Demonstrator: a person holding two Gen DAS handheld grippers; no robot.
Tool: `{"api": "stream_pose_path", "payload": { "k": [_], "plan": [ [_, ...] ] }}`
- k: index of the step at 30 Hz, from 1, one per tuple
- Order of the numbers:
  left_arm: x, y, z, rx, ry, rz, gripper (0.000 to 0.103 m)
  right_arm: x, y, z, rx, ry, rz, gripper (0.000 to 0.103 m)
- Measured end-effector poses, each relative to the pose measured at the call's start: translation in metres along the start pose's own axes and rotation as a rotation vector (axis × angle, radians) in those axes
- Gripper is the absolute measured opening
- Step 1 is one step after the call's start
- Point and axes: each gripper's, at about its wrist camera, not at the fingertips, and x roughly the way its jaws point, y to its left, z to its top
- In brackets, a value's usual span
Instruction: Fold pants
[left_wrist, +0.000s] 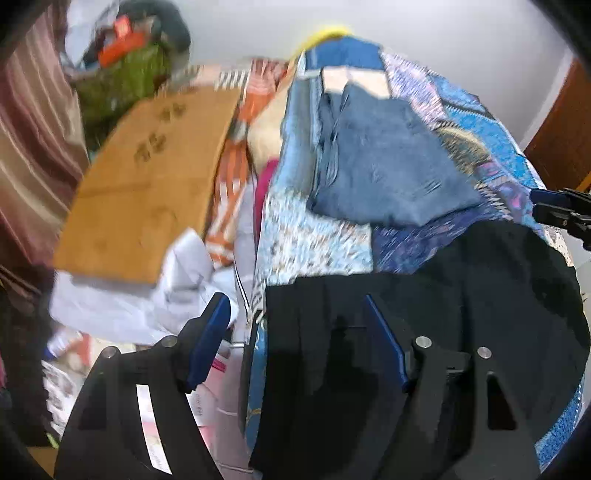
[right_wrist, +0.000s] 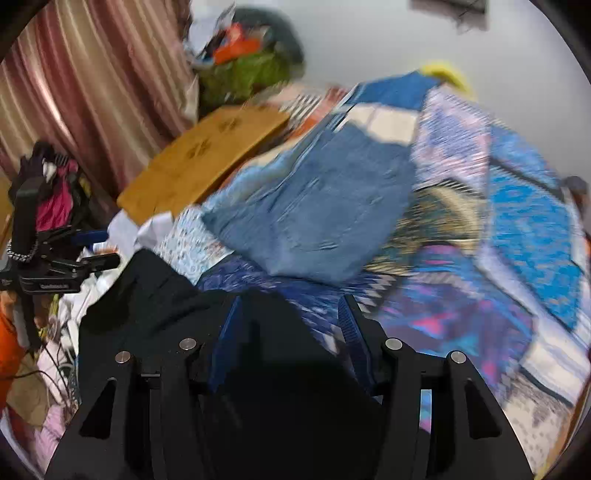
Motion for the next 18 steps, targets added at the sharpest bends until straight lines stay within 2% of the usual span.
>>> {"api": "stream_pose_path", "payload": {
  "k": [2, 5, 6, 7, 8, 10, 11, 13, 14, 15, 16, 18],
  "plan": [
    [0.024, 0.007, -0.003, -0.034, 0.048, -0.027, 0.073, 0.021, 0.005, 0.004, -0.017, 0.042, 0.003, 0.050],
    [0.040, 0.009, -0.008, -0.056, 0.068, -0.094, 0.073, 0.050, 0.008, 0.009, -0.044, 0.116, 0.001, 0.050],
    [0.041, 0.007, -0.010, -0.051, 0.062, -0.110, 0.070, 0.059, 0.008, 0.011, -0.041, 0.143, 0.013, 0.048],
    [0.040, 0.004, -0.011, -0.041, 0.051, -0.112, 0.060, 0.062, 0.008, 0.012, -0.036, 0.166, 0.034, 0.038],
    [0.037, 0.000, -0.012, -0.024, 0.044, -0.111, 0.054, 0.069, 0.009, 0.011, -0.029, 0.199, 0.065, 0.034],
    [0.029, -0.009, -0.015, 0.009, 0.017, -0.090, 0.034, 0.069, 0.010, 0.012, -0.043, 0.210, 0.066, 0.022],
    [0.026, -0.012, -0.016, 0.025, 0.006, -0.081, 0.030, 0.068, 0.012, 0.011, -0.055, 0.215, 0.073, 0.016],
    [0.018, -0.019, -0.019, 0.062, -0.030, -0.027, 0.019, 0.062, 0.016, 0.009, -0.068, 0.191, 0.056, 0.009],
    [0.013, -0.020, -0.022, 0.070, -0.048, -0.013, 0.018, 0.058, 0.018, 0.008, -0.084, 0.168, 0.031, 0.008],
    [0.009, -0.020, -0.024, 0.068, -0.057, 0.009, 0.005, 0.056, 0.022, 0.008, -0.100, 0.144, 0.002, 0.007],
    [0.008, -0.018, -0.026, 0.071, -0.056, 0.043, 0.004, 0.055, 0.025, 0.007, -0.119, 0.113, -0.033, 0.006],
    [0.008, -0.008, -0.029, 0.059, -0.056, 0.060, 0.005, 0.054, 0.031, 0.006, -0.162, 0.062, -0.126, 0.006]
  ]
}}
